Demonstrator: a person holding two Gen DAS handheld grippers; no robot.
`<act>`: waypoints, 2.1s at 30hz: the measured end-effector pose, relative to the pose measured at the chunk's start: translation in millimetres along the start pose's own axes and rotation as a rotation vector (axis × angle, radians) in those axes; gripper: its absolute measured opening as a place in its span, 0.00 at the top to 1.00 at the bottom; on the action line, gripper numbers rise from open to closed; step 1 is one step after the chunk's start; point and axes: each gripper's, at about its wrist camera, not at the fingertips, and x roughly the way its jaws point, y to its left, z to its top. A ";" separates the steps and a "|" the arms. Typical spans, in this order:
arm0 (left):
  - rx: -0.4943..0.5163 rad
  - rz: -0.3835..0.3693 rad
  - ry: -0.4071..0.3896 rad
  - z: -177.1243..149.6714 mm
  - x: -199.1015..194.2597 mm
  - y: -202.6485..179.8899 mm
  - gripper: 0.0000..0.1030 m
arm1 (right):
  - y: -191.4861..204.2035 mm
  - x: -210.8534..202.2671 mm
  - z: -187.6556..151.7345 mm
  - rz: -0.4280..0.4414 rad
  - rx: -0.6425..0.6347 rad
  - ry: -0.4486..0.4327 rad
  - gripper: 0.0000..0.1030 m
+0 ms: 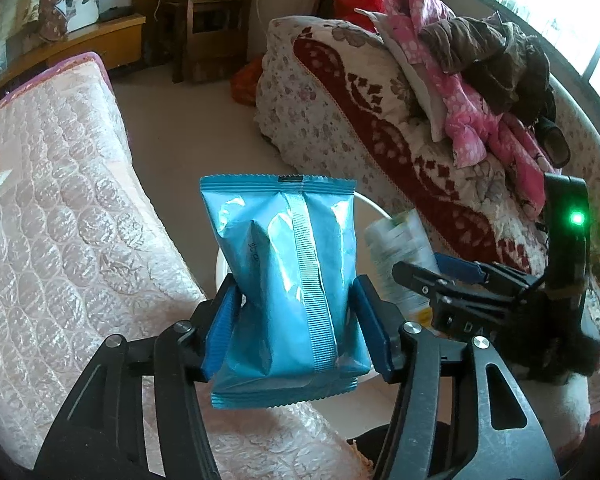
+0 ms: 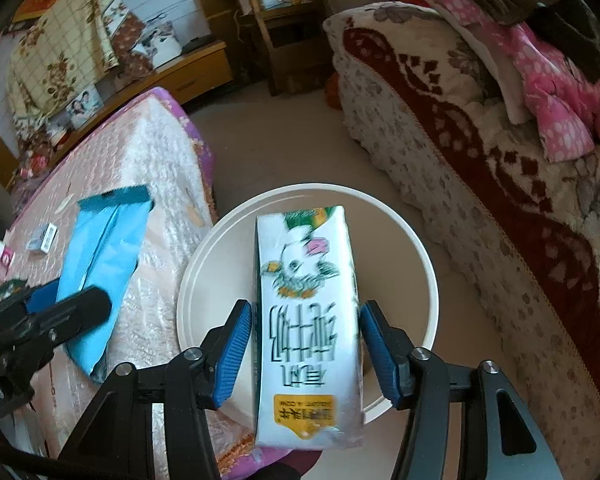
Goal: Collect trash
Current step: 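Open both grippers over the bucket, dropping the blue packet and carton, then move both open grippers back over the mattress toward the tissue and snack bag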
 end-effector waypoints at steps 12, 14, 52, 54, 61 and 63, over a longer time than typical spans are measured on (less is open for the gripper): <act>-0.020 -0.021 0.009 -1.9 -3.4 4.5 0.43 | 3.7 -1.6 -1.1 0.008 0.003 0.002 0.43; -0.022 -0.022 0.005 -2.3 -5.8 5.2 0.43 | 4.7 -4.2 -1.3 0.005 0.006 -0.003 0.43; -0.328 0.419 -0.074 -100.0 -159.1 260.8 0.43 | 218.9 -4.7 -15.9 0.253 -0.326 0.046 0.36; -0.294 0.477 -0.088 -114.0 -180.3 264.2 0.43 | 238.9 -2.2 -18.9 0.276 -0.360 0.056 0.35; -0.360 0.528 -0.018 -175.1 -236.4 307.8 0.43 | 313.1 7.8 -29.2 0.386 -0.468 0.093 0.35; -0.387 0.535 -0.014 -191.0 -248.7 316.5 0.43 | 337.8 10.4 -31.8 0.431 -0.505 0.100 0.34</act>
